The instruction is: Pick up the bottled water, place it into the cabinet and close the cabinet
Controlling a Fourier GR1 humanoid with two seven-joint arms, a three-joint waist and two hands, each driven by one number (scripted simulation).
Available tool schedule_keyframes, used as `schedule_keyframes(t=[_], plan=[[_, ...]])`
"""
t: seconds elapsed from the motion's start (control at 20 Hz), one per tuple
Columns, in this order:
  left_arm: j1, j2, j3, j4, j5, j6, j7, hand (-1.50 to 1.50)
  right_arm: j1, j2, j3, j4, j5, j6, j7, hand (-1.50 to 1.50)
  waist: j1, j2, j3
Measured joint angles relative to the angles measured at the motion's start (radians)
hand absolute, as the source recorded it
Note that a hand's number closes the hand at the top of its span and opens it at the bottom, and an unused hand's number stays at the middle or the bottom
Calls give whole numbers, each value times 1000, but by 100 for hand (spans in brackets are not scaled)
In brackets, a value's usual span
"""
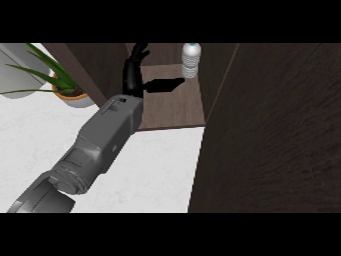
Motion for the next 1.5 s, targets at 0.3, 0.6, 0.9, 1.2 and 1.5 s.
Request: schedule_keyframes(t=[0.3, 0.6, 0.9, 1.2, 1.5], plan=[[-18, -2, 11, 18, -8, -20, -25, -150, 19, 6, 7, -1, -2, 1, -14, -150, -5, 0, 0], [-32, -7, 21, -2, -8, -109, -47, -150, 13, 11, 1, 0, -3, 1, -9, -150, -3, -1, 0], [-27, -9, 25, -76, 18, -287, -51, -150, 24, -2, -25, 1, -7, 17, -13, -150, 7, -10, 0], [18, -10, 3, -176, 68, -364, -21, -150, 33, 0, -41, -2, -8, 23, -9, -150, 28, -20, 1], [150, -10, -79, -377, 121, -362, 32, 150, 29, 13, -5, -6, 2, 2, 20, -150, 56, -31, 1]])
